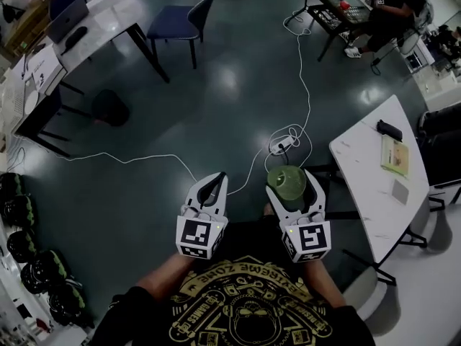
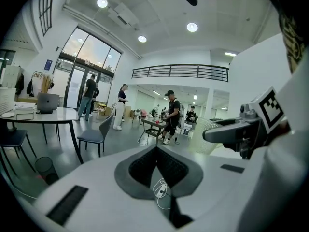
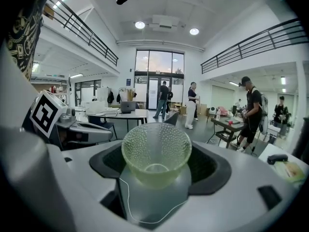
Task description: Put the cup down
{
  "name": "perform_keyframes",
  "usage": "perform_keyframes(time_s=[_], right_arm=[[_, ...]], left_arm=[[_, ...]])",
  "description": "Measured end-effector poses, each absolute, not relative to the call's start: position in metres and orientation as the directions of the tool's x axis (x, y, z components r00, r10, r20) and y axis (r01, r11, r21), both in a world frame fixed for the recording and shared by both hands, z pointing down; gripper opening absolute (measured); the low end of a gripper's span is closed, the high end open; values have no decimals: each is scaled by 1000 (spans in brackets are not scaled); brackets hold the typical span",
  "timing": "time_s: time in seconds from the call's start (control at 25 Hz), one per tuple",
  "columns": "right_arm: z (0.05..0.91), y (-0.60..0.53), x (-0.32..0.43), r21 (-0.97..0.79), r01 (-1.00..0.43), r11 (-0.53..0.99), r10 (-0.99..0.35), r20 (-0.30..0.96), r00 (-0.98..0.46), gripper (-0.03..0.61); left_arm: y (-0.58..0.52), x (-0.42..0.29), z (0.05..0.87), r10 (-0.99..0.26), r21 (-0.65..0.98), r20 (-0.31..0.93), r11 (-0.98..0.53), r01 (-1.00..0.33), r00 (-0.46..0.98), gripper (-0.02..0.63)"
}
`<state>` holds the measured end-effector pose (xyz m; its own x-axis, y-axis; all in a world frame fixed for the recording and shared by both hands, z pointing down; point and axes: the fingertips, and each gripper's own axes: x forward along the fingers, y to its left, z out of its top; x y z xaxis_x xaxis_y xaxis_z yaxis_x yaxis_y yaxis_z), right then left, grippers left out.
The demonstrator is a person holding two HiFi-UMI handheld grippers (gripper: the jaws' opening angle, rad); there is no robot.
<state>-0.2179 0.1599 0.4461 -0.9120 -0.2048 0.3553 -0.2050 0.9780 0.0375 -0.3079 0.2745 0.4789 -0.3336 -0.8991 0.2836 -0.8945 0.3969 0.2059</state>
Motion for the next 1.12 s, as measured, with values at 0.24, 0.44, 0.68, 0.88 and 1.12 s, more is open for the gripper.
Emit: perform_keyframes(time_s=[0.24,0.44,0.68,0.88,1.12], right_arm=[[445,144,-197,35,-269,962,-264,349,-899,382],[441,125,-170,26,-330,944,-319,340,-885,382],[440,90,-122,15,-376,926,-359,334,-871,382],[444,67,-85,-13,-418,908,-392,320,-862,382],[449,40,-43,-34,-448,893,-417,311,-854,382]], left_arm=[[253,-296,473,-920,188,279,333,-924,-275,8],[227,-275,467,-934,173,285,271,-947,-216,8],[187,-232,461,-941,147,292,218,-965,-169,8],[161,-198,457,-944,118,300,179,-977,-137,8],[131,-161,456,-941,93,316,156,-983,-119,8]])
